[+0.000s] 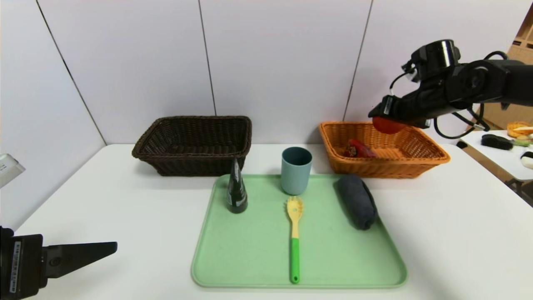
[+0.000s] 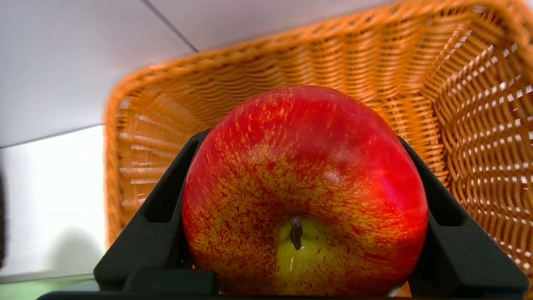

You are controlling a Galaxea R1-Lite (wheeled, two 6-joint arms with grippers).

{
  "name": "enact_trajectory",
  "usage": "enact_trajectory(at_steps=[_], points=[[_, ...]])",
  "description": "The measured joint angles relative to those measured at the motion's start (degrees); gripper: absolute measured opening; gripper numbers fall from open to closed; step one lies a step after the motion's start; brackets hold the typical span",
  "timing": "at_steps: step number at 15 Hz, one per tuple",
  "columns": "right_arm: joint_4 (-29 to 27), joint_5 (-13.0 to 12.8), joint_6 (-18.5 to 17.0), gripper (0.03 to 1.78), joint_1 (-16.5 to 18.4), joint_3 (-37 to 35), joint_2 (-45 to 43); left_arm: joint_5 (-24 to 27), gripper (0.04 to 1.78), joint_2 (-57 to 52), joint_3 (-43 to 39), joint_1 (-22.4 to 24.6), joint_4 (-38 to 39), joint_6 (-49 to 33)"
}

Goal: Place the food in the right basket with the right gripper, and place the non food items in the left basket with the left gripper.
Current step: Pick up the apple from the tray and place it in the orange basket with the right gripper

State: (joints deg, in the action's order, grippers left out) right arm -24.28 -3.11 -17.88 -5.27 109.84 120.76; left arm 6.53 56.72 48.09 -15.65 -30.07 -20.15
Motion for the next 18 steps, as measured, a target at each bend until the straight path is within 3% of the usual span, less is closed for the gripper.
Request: enact_trajectory(at_steps=[3,6,10,18], points=[[0.4,-1.8,0.1,1.27,0.8,0.1,3.3,0.0,1.69,0.2,0.0,0.0,0.0,0.0],[0.4,-1.9,0.0,1.27,1.1,0.3,5.3,0.0,1.69,0.3,0.0,0.0,0.0,0.0],[0.6,-1.8,-0.2,1.44,1.2,0.5,5.8,-0.1,1.69,0.2,0.0,0.0,0.0,0.0],[0.0,-1.0,0.2,1.61,0.3,1.0,-0.9,-0.1,1.69,-0.4,-0.1,0.0,-0.1,0.0]])
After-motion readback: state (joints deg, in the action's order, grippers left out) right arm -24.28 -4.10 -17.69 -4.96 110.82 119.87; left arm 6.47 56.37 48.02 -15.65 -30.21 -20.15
